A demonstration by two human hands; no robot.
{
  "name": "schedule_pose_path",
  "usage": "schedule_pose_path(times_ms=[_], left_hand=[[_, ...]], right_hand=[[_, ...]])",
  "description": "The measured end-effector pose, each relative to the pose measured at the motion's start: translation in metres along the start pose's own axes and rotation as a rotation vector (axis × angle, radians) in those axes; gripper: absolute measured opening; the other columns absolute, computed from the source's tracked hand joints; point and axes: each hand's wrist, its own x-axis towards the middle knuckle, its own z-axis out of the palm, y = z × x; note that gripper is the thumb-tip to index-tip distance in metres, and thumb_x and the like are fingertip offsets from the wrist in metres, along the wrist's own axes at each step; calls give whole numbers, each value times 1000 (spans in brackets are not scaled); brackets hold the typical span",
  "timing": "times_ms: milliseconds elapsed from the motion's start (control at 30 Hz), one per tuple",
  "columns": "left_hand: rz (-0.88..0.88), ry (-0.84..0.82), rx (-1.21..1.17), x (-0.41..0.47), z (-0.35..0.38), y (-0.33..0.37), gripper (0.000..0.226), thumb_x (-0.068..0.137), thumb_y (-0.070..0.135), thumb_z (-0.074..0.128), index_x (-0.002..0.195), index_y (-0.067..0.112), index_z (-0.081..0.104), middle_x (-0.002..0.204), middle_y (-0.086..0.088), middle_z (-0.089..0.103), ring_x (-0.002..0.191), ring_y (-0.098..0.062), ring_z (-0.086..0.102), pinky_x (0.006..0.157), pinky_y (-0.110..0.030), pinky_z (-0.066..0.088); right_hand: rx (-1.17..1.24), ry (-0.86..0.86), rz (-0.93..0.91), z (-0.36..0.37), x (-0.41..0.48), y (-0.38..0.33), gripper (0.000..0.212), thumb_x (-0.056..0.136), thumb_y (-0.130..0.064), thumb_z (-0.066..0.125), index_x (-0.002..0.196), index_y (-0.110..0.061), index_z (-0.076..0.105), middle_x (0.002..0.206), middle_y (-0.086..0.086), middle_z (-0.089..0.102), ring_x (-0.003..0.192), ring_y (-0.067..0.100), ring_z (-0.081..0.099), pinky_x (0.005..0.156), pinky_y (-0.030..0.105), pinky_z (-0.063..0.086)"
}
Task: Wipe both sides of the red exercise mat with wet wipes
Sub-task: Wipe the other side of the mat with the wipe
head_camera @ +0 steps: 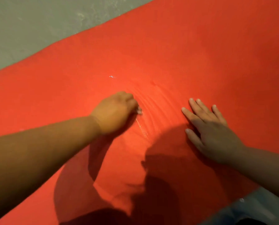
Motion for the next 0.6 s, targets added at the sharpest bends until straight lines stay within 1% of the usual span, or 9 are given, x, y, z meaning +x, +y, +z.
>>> schedule_pose_path(times_ms=[100,133,200,300,333,400,433,567,600], left_hand=[[-576,157,30,19,-13,-60,22,93,25,60,93,4,69,95,-21,64,94,-40,57,80,-42,40],[-647,182,28,20,-12,-56,21,93,22,58,93,3,68,97,-22,63,95,-40,56,82,-43,38],[-461,146,22,13,-1,-22,17,92,18,54,88,5,64,90,-18,61,88,-39,57,77,-40,37],[174,-34,-123,-16,3,38,23,89,23,46,83,13,66,80,-7,61,73,-28,59,69,-35,44],[313,-120,-143,-22,2,41,24,89,24,45,83,15,66,80,-5,62,72,-26,59,67,-35,46],[389,-128,-53,-17,-2,19,25,90,25,44,84,15,67,82,-5,62,75,-26,60,66,-34,49],[287,-62,18,-8,-5,-1,27,90,27,44,85,14,67,84,-7,63,78,-29,61,67,-36,50],[-584,106,88,13,-21,-89,26,95,26,54,98,4,68,102,-22,62,98,-41,56,80,-44,43],[-652,133,93,10,-19,-88,25,95,23,53,98,3,67,101,-23,61,97,-42,56,80,-45,43]], right_hand=[[-1,3,-25,0,6,-8,62,88,-48,29,145,-24,33,157,3,18,144,15,10,115,48,12],[1,5,-36,-1,9,-12,61,88,-48,29,145,-25,34,157,4,19,144,16,12,115,48,12],[-1,8,-53,-1,18,-22,62,88,-50,30,144,-25,35,156,4,21,144,17,14,114,49,14],[-25,0,-78,2,26,-31,64,89,-50,29,146,-21,32,156,5,22,143,15,14,114,51,15],[-30,-4,-83,3,26,-32,65,89,-50,29,147,-20,31,156,5,21,144,15,13,114,51,14],[-35,-10,-93,5,26,-32,66,89,-50,28,147,-18,28,157,4,19,144,16,13,115,52,13],[-35,-14,-94,4,26,-32,66,89,-50,28,147,-18,28,157,4,18,145,16,12,115,52,12],[-37,-14,-89,4,27,-34,65,89,-49,28,147,-18,29,157,4,18,145,17,12,115,52,12],[-35,-12,-87,4,27,-34,65,90,-49,29,147,-18,29,157,4,19,145,17,13,114,52,12]])
